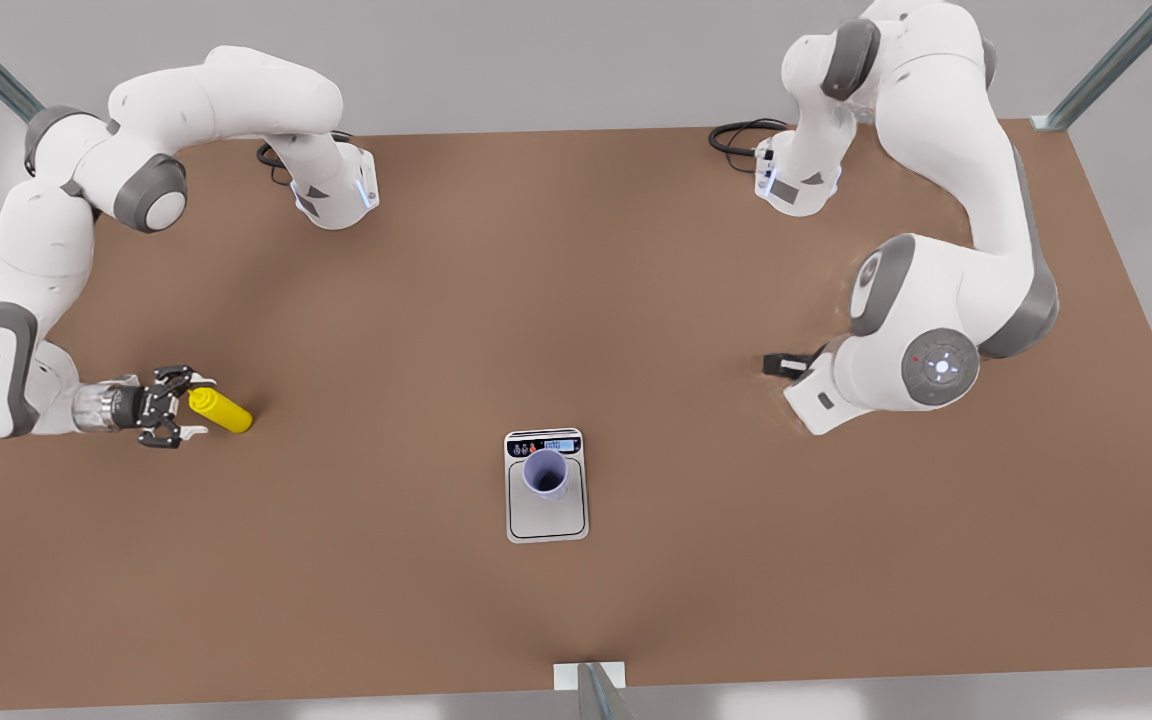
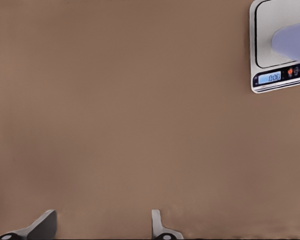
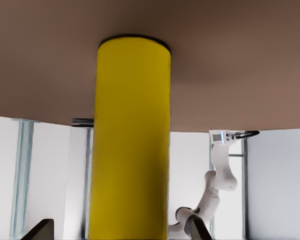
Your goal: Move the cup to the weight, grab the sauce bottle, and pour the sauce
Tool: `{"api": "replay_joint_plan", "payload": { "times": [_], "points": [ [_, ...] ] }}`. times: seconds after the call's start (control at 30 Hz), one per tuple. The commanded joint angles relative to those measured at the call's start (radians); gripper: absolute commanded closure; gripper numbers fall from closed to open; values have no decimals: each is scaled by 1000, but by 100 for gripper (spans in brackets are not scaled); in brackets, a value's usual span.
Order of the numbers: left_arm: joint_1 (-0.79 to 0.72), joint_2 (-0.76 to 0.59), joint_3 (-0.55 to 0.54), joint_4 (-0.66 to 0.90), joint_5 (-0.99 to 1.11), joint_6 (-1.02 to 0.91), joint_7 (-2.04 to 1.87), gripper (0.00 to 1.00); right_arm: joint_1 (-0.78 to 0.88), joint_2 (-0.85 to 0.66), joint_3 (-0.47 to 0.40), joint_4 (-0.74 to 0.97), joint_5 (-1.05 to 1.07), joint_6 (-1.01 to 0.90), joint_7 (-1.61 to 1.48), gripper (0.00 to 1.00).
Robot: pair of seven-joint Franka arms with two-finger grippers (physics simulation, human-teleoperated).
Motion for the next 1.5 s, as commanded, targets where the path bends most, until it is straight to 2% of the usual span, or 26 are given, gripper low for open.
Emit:
{"api": "replay_joint_plan", "payload": {
  "times": [0.0, 0.17, 0.2, 0.23, 0.4, 0.43, 0.47, 0.5, 0.6, 0.77, 0.87, 1.0, 1.1, 1.23, 1.37, 1.47],
  "points": [
    [-5, -4, 16, 0, 134, -5, 23, 0, 0, 0, 0, -2, -2, -2, -1, 0],
    [-1, -38, 27, -3, 129, -68, 16, 0, 5, -19, 34, 6, -37, 0, -1, 0],
    [9, -137, 32, -147, 120, -7, 11, 0, 21, -20, 35, 8, -51, 5, -1, 0],
    [8, -214, 30, -268, 115, 145, -27, 0, 32, -22, 35, 8, -71, 12, -2, 0],
    [3, -193, 30, -259, 118, 141, -26, 0, 43, -20, 58, 3, -140, 70, -10, 0],
    [3, -193, 30, -259, 118, 141, -26, 0, 43, -19, 63, 3, -155, 86, -13, 19],
    [3, -193, 30, -259, 118, 141, -26, 0, 43, -20, 69, 8, -158, 86, -11, 65],
    [3, -193, 32, -259, 118, 141, -26, 0, 43, -23, 71, 9, -164, 86, -13, 79],
    [3, -187, 35, -259, 120, 150, -26, 0, 43, -17, 112, 3, -175, 123, -10, 79],
    [3, -173, 38, -244, 121, 153, -24, 0, 34, -23, 115, 0, -175, 115, 5, 79],
    [5, -171, 38, -242, 123, 150, -24, 0, 34, -37, 114, 80, -174, 78, 94, 79],
    [5, -177, 36, -242, 131, 136, -21, 0, 149, -190, 106, 89, -233, 172, 219, 79],
    [5, -181, 36, -244, 129, 104, -19, 0, 222, -242, 111, 110, -255, 239, 347, 79],
    [3, -182, 27, -244, 132, 88, -12, 0, 412, -324, 97, 158, -307, 360, 602, 79],
    [3, -179, 29, -244, 132, 88, -10, 0, 537, -328, 95, 230, -373, 489, 775, 79],
    [3, -182, 29, -244, 132, 76, -13, 0, 656, -318, 83, 273, -496, 655, 936, 79]
  ]
}}
